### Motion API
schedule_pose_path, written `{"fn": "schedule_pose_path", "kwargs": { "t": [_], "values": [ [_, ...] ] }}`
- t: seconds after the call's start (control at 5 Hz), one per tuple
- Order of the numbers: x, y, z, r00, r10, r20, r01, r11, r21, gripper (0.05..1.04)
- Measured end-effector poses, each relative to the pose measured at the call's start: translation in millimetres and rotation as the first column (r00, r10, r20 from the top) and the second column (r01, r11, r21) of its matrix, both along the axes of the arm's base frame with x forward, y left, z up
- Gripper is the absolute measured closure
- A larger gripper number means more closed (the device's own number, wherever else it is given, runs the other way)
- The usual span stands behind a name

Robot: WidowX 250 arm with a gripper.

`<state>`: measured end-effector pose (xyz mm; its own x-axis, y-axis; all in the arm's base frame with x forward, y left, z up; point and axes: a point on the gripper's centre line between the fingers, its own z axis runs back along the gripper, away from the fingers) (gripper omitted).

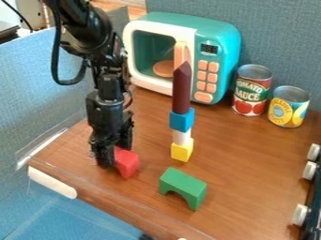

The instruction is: Put the red arch on top of the green arch on the right side of the table

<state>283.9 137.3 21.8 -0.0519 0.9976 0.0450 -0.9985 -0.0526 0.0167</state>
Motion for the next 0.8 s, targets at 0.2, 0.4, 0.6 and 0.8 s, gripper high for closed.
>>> {"fn": "schedule_pose_path", "kwargs": {
  "t": [0.2,0.4,0.6,0.8],
  "values": [
    [-0.4,-4.2,-0.8,1.0,0.02,0.016,-0.02,1.0,-0.012,0.492],
    [-5.8,-13.5,0.3,0.998,0.052,0.039,-0.05,0.998,-0.049,0.493],
    [-4.2,-19.3,25.1,0.99,0.073,0.12,-0.066,0.996,-0.059,0.493],
    [-1.9,-35.1,49.3,0.985,0.079,0.151,-0.071,0.996,-0.059,0.493]
  ]
}}
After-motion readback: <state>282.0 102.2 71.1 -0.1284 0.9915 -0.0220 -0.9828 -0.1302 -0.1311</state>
